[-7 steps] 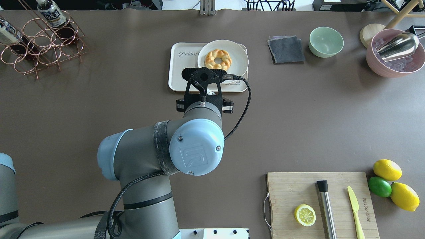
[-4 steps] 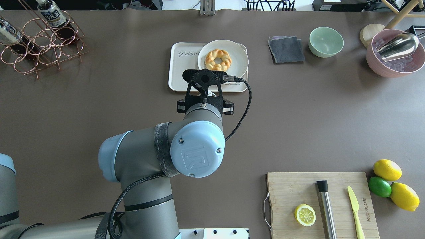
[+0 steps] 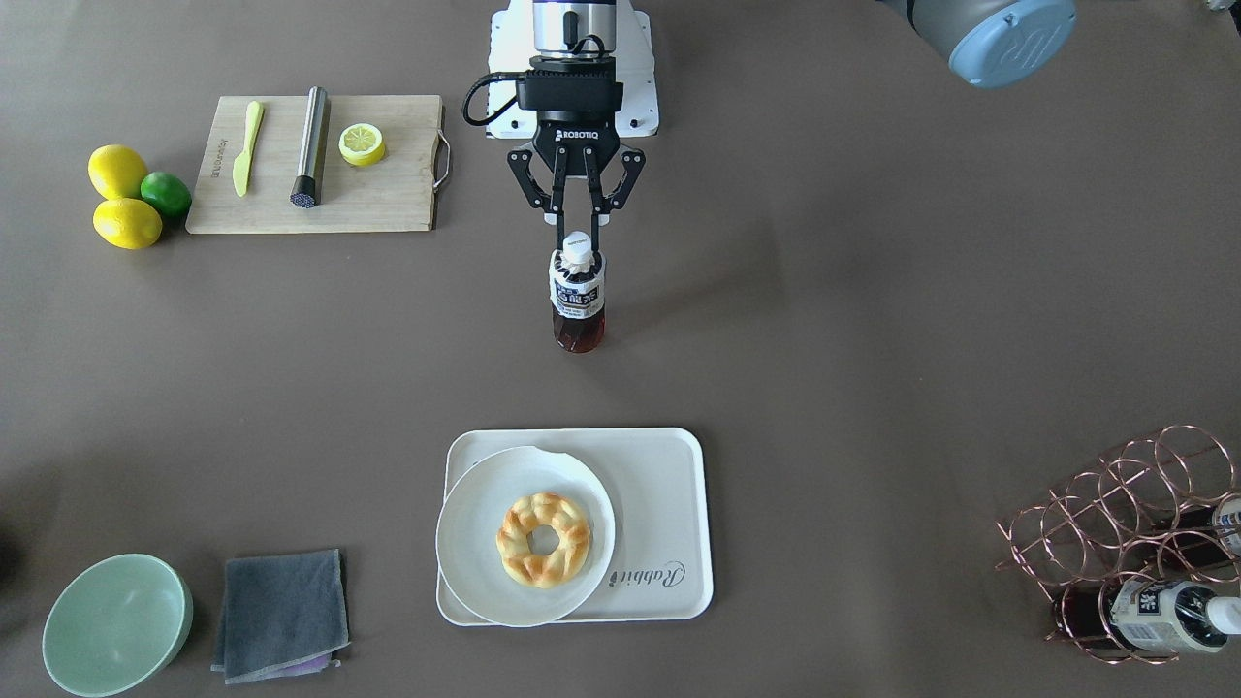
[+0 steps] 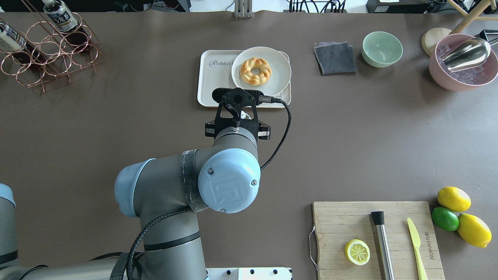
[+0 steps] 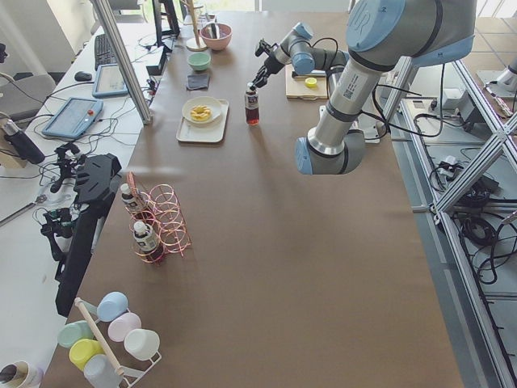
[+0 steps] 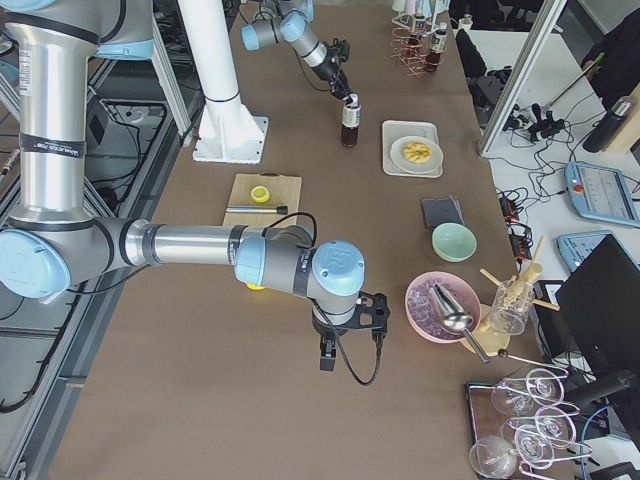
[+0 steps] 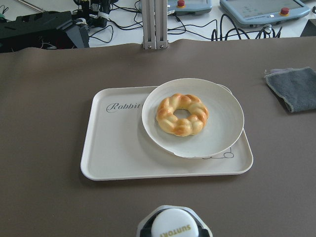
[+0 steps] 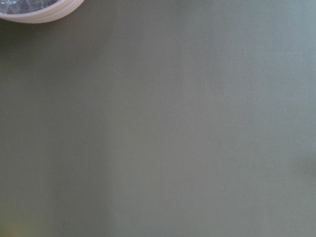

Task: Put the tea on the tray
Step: 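Carry the tea bottle toward the tray and set it down beside it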

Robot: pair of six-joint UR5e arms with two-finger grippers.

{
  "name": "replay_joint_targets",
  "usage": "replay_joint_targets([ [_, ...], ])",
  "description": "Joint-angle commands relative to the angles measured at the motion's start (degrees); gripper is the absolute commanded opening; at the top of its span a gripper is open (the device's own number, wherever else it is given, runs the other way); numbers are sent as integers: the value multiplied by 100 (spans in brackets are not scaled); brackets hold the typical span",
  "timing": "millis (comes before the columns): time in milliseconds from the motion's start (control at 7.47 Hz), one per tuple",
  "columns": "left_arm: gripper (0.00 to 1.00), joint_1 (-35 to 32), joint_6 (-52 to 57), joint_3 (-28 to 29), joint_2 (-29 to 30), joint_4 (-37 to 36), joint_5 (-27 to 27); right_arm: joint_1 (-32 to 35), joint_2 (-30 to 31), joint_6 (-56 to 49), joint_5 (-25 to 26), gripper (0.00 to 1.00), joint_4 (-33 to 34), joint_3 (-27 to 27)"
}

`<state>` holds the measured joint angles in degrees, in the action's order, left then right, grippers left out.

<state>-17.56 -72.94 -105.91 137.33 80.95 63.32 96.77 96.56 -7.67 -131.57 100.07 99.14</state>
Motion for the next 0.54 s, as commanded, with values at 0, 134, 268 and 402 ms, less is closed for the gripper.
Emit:
replay_joint_targets([
  [0, 38, 33, -62, 0, -5, 17, -4, 0, -14, -7, 0, 100, -5, 0],
  [134, 67, 33, -80, 0, -4, 17, -4, 0, -14, -7, 0, 100, -5, 0],
  [268, 98, 42, -80, 0, -13, 17, -13, 0, -14, -7, 0, 100, -5, 0],
  [402, 98, 42, -80, -9, -13, 17, -117, 0, -23, 2, 0, 100, -5, 0],
])
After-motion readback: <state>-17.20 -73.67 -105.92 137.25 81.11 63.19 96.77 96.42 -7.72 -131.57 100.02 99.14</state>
